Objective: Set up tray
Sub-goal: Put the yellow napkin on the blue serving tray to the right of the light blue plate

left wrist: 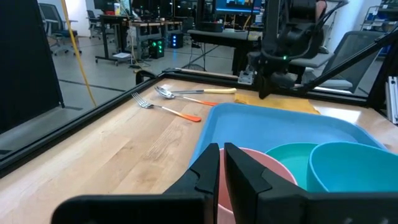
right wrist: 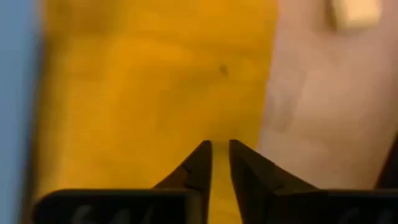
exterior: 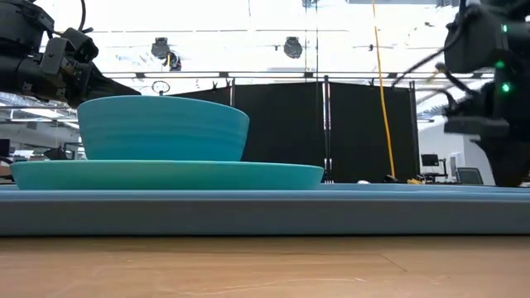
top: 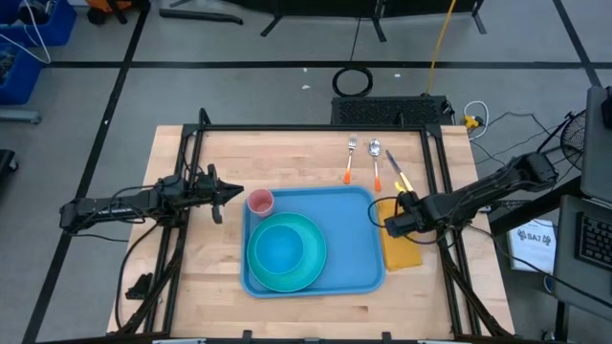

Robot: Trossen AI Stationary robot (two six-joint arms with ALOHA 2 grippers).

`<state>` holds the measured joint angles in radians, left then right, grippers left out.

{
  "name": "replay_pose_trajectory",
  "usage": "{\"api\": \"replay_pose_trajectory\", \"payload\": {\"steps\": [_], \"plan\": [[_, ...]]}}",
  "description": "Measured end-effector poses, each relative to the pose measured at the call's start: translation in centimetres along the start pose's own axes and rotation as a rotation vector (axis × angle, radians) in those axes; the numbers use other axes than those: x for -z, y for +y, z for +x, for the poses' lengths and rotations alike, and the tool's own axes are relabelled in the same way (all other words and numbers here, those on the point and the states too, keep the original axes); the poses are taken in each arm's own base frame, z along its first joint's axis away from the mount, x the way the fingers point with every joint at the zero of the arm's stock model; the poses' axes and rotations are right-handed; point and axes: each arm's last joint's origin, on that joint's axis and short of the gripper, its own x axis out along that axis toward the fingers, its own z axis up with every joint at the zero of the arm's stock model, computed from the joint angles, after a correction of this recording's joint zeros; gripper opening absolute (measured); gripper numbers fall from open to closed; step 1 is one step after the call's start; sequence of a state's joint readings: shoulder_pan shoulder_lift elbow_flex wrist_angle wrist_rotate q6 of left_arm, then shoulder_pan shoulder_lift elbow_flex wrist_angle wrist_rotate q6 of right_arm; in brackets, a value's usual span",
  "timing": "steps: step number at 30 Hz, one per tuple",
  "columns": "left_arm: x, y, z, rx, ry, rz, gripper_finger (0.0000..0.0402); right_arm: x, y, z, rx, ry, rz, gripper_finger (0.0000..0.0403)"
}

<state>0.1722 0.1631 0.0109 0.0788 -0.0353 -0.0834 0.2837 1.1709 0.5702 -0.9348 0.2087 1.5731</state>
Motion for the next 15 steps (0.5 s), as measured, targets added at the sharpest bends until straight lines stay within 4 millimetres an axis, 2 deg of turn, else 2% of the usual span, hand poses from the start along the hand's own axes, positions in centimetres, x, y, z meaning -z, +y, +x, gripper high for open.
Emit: {"api": "replay_pose_trajectory", "payload": {"steps": [4,8,15], "plan": [[0.0,0.0,0.0,0.000,0.000,0.000,0.0026,0.5,-0.6,1.6,-0.019,0.075,0.056,0.0101],[0.0,0.0,0.0,-0.001,0.000,0.000,0.0026,0.7,-0.8,1.9,-0.023,0.105,0.077,0.0144],[0.0,0.0,0.0,0.000,0.000,0.000,0.0026,0.6,-0.8,1.1,-0.101,0.134,0.115,0.0168]]}}
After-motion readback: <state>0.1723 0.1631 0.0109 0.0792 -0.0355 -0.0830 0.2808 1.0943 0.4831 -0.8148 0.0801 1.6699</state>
